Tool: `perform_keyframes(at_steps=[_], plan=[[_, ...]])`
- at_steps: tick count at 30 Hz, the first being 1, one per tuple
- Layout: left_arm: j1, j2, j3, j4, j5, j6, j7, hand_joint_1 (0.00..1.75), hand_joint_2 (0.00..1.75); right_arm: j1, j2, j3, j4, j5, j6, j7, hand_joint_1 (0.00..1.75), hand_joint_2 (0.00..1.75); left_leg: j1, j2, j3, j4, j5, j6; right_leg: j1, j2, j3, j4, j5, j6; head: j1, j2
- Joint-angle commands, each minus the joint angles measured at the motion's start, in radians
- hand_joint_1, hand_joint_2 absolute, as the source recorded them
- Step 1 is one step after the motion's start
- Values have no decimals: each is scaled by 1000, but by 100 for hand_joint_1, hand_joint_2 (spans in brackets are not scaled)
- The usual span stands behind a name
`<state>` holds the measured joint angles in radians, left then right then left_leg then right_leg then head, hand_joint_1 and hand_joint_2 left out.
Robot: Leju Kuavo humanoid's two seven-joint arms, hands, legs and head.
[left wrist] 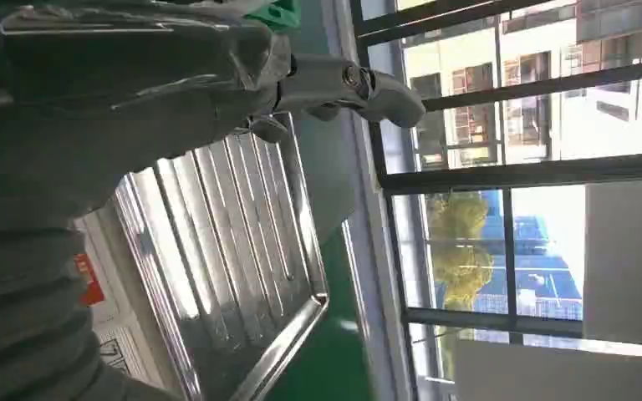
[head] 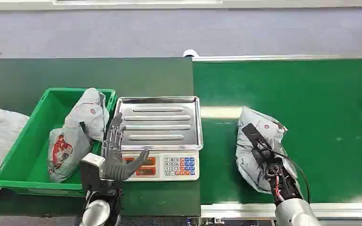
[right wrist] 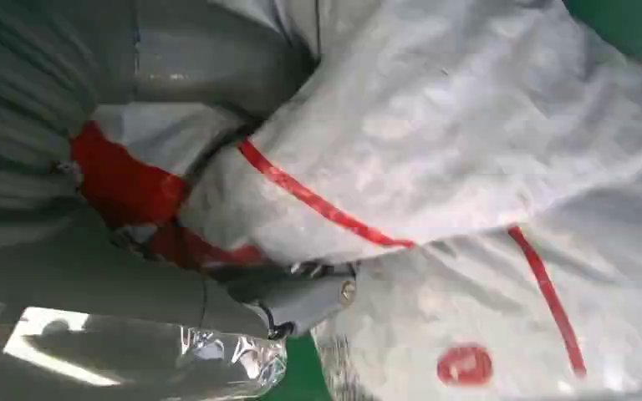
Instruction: Moved the parcel from conveyor to table for the left to box.
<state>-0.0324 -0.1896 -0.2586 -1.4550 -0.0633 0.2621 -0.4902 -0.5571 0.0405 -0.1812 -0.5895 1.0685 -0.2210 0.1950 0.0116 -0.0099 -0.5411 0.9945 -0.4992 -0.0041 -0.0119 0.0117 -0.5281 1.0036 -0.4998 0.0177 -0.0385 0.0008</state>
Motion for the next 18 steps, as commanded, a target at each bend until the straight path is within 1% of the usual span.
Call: perform_keyframes(at_steps=[1, 2, 3, 8, 11, 12, 13, 15, 18], plan=[[64, -6, 29, -76, -17, 10, 4, 0, 175, 75, 54, -27, -271, -40, -239, -99, 175, 175, 0, 2, -4, 0, 0, 0, 0, 1, -5, 1, 0, -1, 0, 0], [66, -10, 28, -84, -20, 10, 4, 0, 175, 88, 57, -26, -315, -50, -260, -114, 175, 175, 0, 2, -4, 0, 0, 0, 0, 1, -5, 1, 0, -1, 0, 0], [62, -10, 28, -82, -22, 12, 4, 0, 175, 106, 58, -22, -361, -21, -358, -134, 175, 175, 0, 3, -5, 0, 1, 0, 0, 1, -6, 0, 1, -1, 0, 0], [60, -9, 29, -80, -22, 12, 4, 0, 175, 109, 58, -25, -372, -27, -367, -143, 175, 175, 0, 1, -8, -1, 2, 0, 0, -1, -8, 0, 1, -1, 0, 0], [60, -9, 29, -80, -22, 12, 4, 0, 175, 109, 58, -25, -372, -27, -367, -143, 175, 175, 0, 1, -7, 0, 1, 0, 0, 0, -7, 0, 1, -1, 0, 0], [55, -9, 30, -72, -23, 10, 0, 0, 175, 120, 61, -27, -392, -27, -449, -179, 175, 175, 0, 1, -6, 0, 0, 0, 0, 0, -7, 0, 0, 0, 0, 0], [53, -10, 29, -70, -23, 10, -2, 0, 175, 127, 63, -30, -411, -39, -466, -196, 175, 175, -1, 2, -8, -1, 2, 0, 0, -1, -8, -1, 2, -1, 0, 0], [46, -11, 26, -62, -22, 8, -7, 0, 175, 148, 89, -77, -489, -45, -477, -263, 175, 175, 0, 1, -7, -1, 1, 0, 0, -2, -8, 0, 1, -1, 0, 0], [37, -12, 19, -49, -18, 6, -12, 0, 175, 150, 139, -171, -561, -40, -477, -379, 175, 175, 0, 0, -7, 0, 1, 0, 0, -1, -7, 1, 0, -1, 0, 0]])
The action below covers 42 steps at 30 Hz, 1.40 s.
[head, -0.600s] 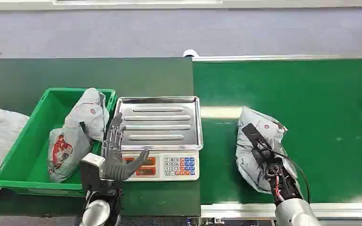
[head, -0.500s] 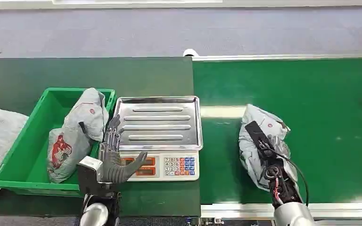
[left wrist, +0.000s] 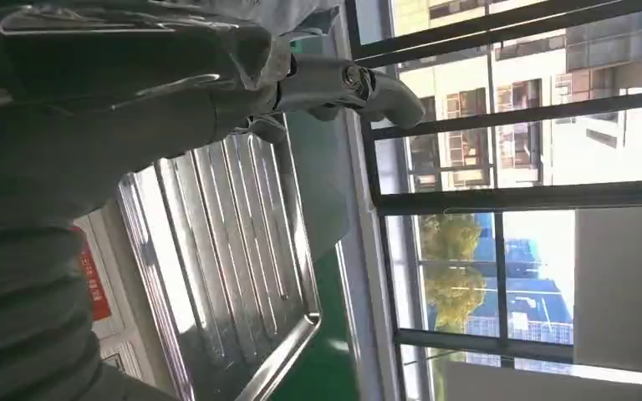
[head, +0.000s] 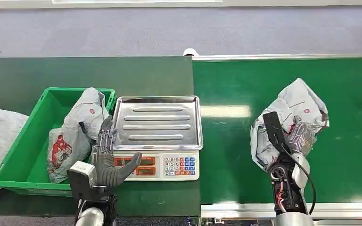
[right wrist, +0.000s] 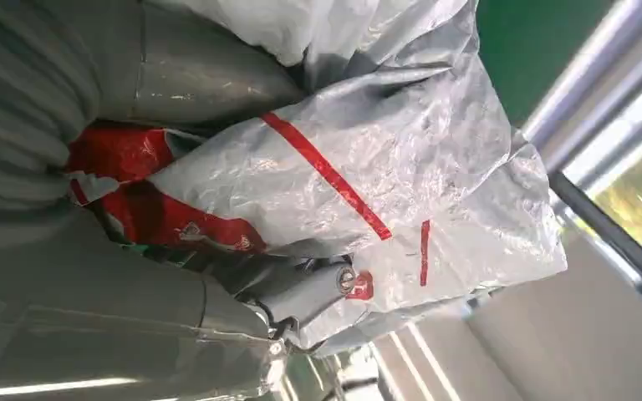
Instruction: Moved the parcel from conveyor to table for the left to box.
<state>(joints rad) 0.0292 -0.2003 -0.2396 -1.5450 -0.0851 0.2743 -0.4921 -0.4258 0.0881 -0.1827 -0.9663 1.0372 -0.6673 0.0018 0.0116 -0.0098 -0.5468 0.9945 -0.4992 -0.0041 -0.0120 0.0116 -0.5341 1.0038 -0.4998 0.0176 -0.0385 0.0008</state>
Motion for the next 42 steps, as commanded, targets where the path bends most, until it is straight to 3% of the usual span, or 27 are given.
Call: perform_keyframes(at_steps=[1, 2, 6, 10, 14, 15, 30, 33, 42], plan=[[-30, -1, -3, 46, 6, -9, -12, 0, 175, 16, 100, -173, -189, -39, -31, -238, 175, 175, -1, 0, -2, -1, 1, 0, -1, -1, -2, 0, 1, -1, 0, 0], [-31, -3, -4, 49, 9, -10, -15, 0, 175, 13, 95, -156, -182, -54, -31, -256, 175, 175, -1, 1, -2, 0, 1, 0, 0, -1, -2, 0, 0, -1, 0, 0], [-53, -2, -13, 74, 16, -15, -22, 0, 175, -45, 50, -3, -127, -86, 45, -166, 175, 175, 0, 2, -2, 0, 1, 0, 0, 0, -3, 0, 1, -1, 0, 0], [-67, -2, -18, 86, 19, -16, -24, 0, 175, -69, 39, 67, -132, -114, 97, -175, 175, 175, -1, 3, -2, 0, 1, 0, -1, 2, -3, 1, 1, 0, 0, 0], [-128, 20, -48, 167, 55, -32, -52, 0, 175, -178, -7, 263, -54, -192, 413, -252, 175, 175, -1, 4, -3, 0, 1, 0, -1, 2, -4, 2, 2, -1, 0, 0], [-140, 19, -51, 179, 57, -35, -55, 0, 175, -196, -11, 283, -36, -186, 431, -255, 175, 175, -2, 6, -4, 0, 2, 0, -1, 4, -6, 2, 3, -1, 0, 0], [-144, 19, -55, 182, 59, -36, -54, 0, 175, -201, -22, 297, -11, -184, 429, -265, 175, 175, -1, 0, -3, -1, 3, 0, -1, -3, -3, 0, 2, -1, 0, 0], [-154, 19, -58, 186, 59, -37, -54, 0, 175, -225, -11, 407, 24, -187, 610, -336, 175, 175, -1, 1, -3, 0, 1, 0, -1, -1, -3, 1, 1, -1, 0, 0], [-141, 12, -36, 164, 54, -39, -51, 0, 175, -220, 31, 623, 54, -145, 640, -335, 175, 175, 0, 4, -3, -1, 2, 0, 0, 1, -4, 0, 2, -1, 0, 0]])
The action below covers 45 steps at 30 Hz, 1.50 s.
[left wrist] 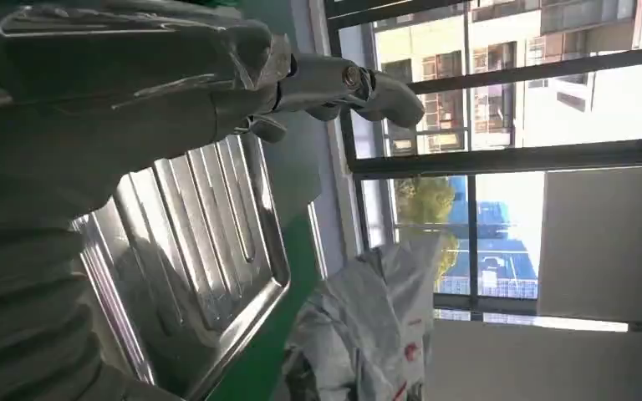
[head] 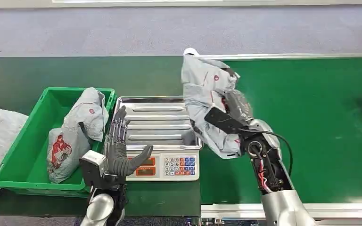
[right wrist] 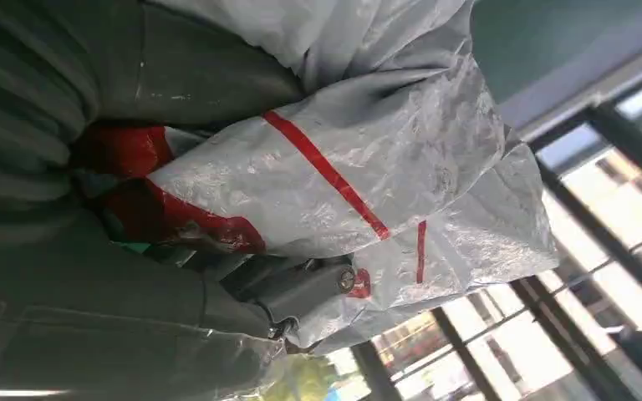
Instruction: Moved the parcel from conveyor to table for the left to box.
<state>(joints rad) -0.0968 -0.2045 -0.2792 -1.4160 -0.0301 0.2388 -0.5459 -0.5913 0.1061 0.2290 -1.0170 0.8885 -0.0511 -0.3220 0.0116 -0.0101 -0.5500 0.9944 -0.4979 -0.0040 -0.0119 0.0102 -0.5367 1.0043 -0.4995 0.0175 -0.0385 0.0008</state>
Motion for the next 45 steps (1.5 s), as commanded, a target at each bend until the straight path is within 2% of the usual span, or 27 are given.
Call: perform_keyframes(at_steps=[1, 8, 17, 18, 19, 20, 23, 30, 45], plan=[[-13, 17, 10, 31, -3, -1, 6, 0, 175, -54, 11, 235, 102, -1, 33, -14, 175, 175, 0, 4, 0, -1, 1, 0, 0, 2, -1, -1, 1, -1, 0, 0], [10, 23, 21, 23, -1, -4, 3, 0, 175, -52, 10, 283, 119, -31, 52, -46, 175, 175, -1, 2, 0, -1, 0, 0, -1, 1, -1, 0, 1, -1, 0, 0], [31, 24, 35, -3, -3, 3, 10, 0, 175, -77, 8, 328, 153, -16, 12, -12, 175, 175, 0, 3, -1, 0, 0, 0, 0, 2, -2, 0, 1, 0, 0, 0], [32, 25, 35, -2, -3, 3, 12, 0, 175, -79, 8, 332, 159, -12, 10, -2, 140, 175, 0, 2, -1, 0, 0, 0, 0, 1, -1, 0, 1, 0, 0, 0], [32, 26, 36, -2, -3, 4, 12, 0, 175, -79, 11, 329, 160, -11, 3, 6, 19, 175, -1, 2, -1, -1, 1, 0, 0, 1, -1, -1, 1, -1, 0, 0], [33, 27, 39, -3, -3, 5, 14, 0, 175, -83, 14, 328, 166, -10, -3, 23, 0, 175, -1, 2, -1, 0, 0, 0, 0, 1, -1, 0, 1, 0, 0, 0], [40, 27, 45, -11, -3, 7, 15, 0, 175, -86, 15, 319, 176, -3, -31, 51, 0, 175, -1, 3, -1, -1, 1, 0, 0, 1, -2, -1, 2, -1, 0, 0], [53, 25, 51, -17, -2, 10, 17, 0, 175, -61, 6, 292, 146, -13, -68, 44, 0, 175, 0, 1, -1, 0, 0, 0, 0, 0, -1, 0, 0, 0, 0, 0], [30, 38, 21, -25, -6, 10, -2, 0, 175, 15, -4, 201, 20, -111, -137, -25, 0, 175, 0, -1, -2, 0, 1, 0, 0, -1, -2, 0, 0, 0, 0, 0]])
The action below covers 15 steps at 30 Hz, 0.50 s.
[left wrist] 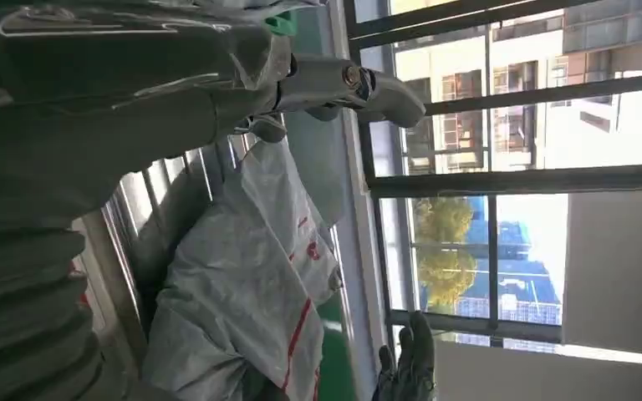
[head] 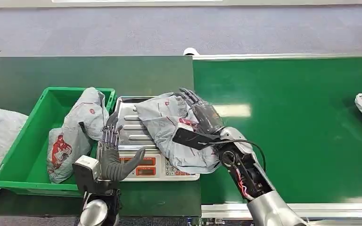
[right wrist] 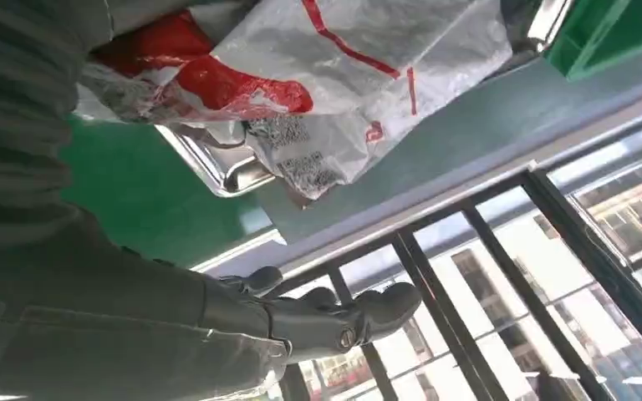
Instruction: Moved the parcel from conveyor to table for the left to box.
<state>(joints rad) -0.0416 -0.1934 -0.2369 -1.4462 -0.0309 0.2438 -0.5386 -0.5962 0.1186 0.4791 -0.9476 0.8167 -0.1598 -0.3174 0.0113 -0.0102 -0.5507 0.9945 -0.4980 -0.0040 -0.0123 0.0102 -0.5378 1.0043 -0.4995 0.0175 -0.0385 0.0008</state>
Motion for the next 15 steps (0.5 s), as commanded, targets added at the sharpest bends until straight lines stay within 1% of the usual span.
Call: perform_keyframes(at_steps=[1, 5, 7, 11, 13, 15], plan=[[-29, 29, -24, 0, -12, 8, -14, 0, 175, 31, -17, -62, -69, -58, -35, -42, 0, 175, 0, -1, -1, -1, 1, 0, 0, -3, -1, -1, 1, -1, 0, 0], [-45, 35, -25, -40, -47, 16, -25, 0, 175, 102, -22, -104, -196, -121, -77, -91, 0, 175, 0, -2, -2, 0, 1, 0, 0, -3, -1, 0, 0, -1, 0, 0], [-48, 36, -23, -49, -53, 16, -18, 0, 175, 112, -26, -101, -215, -121, -76, -91, 0, 175, 0, -2, -2, 0, 1, 0, 0, -4, -1, 0, 0, -1, 0, 0], [-87, 35, -42, -55, -89, -3, -20, 0, 175, 172, -25, -132, -303, -220, -114, -146, 0, 175, 0, -2, -2, 0, 1, 0, 0, -4, -1, 0, 0, -1, 0, 0], [-103, 33, -52, -51, -95, -6, -18, 0, 175, 181, -31, -130, -318, -246, -118, -162, 0, 175, 0, -4, -3, -1, 3, 0, 1, -6, -1, -2, 1, -1, 0, 0], [-103, 33, -52, -51, -95, -6, -18, 0, 175, 181, -31, -130, -318, -246, -118, -162, 0, 175, 0, -3, -2, 0, 2, 0, 0, -5, -1, -1, 1, -1, 0, 0]])
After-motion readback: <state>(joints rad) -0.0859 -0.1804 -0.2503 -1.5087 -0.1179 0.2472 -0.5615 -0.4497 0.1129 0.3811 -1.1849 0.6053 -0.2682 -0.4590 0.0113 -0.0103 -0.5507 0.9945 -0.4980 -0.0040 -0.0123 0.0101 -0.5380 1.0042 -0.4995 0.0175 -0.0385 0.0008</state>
